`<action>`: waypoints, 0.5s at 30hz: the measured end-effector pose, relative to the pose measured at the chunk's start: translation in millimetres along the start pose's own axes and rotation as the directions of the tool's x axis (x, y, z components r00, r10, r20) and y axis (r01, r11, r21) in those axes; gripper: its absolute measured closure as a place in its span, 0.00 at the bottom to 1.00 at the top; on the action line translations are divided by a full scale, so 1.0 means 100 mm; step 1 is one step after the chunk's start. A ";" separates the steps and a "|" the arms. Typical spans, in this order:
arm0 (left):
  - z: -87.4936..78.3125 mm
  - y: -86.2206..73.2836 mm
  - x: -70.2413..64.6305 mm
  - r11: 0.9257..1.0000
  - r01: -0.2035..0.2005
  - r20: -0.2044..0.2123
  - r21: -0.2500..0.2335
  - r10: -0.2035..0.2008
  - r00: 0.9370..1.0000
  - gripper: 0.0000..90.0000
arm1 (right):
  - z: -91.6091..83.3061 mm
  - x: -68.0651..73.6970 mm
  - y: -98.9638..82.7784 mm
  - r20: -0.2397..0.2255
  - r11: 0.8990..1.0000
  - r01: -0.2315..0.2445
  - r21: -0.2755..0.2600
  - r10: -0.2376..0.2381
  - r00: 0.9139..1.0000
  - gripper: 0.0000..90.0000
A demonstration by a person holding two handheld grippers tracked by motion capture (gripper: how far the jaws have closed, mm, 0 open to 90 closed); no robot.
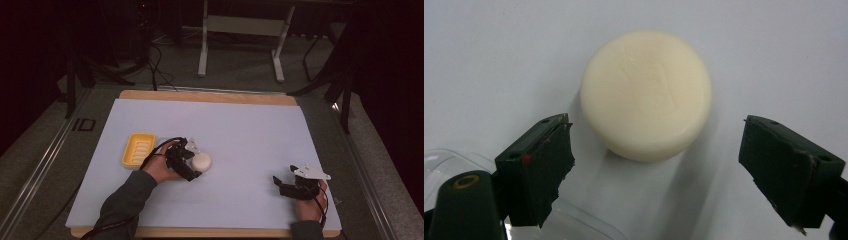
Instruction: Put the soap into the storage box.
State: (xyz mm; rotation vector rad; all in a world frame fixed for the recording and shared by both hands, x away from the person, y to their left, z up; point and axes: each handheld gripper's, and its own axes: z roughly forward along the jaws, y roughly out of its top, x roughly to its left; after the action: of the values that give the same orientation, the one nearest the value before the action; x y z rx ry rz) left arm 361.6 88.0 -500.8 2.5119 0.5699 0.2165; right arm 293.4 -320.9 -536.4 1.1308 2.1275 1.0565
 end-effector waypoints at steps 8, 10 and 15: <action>0.09 0.05 -0.01 1.000 0.001 0.005 0.009 -0.001 1.000 0.16 | 0.00 0.00 0.00 -0.001 1.000 -0.002 -0.001 0.002 1.000 0.21; 0.11 0.06 -0.01 1.000 -0.001 0.006 0.015 0.001 1.000 0.16 | 0.00 0.00 0.00 -0.001 1.000 -0.003 0.000 0.003 1.000 0.21; 0.15 0.09 0.00 1.000 -0.001 -0.002 0.027 0.002 1.000 0.16 | 0.00 0.00 0.00 -0.002 1.000 -0.003 -0.001 0.003 1.000 0.21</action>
State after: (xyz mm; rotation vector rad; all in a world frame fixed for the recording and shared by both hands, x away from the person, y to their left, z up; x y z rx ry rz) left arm 368.4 74.3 -508.5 2.5380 0.5754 0.2136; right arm 293.4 -321.0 -536.4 1.1334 2.1272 1.0597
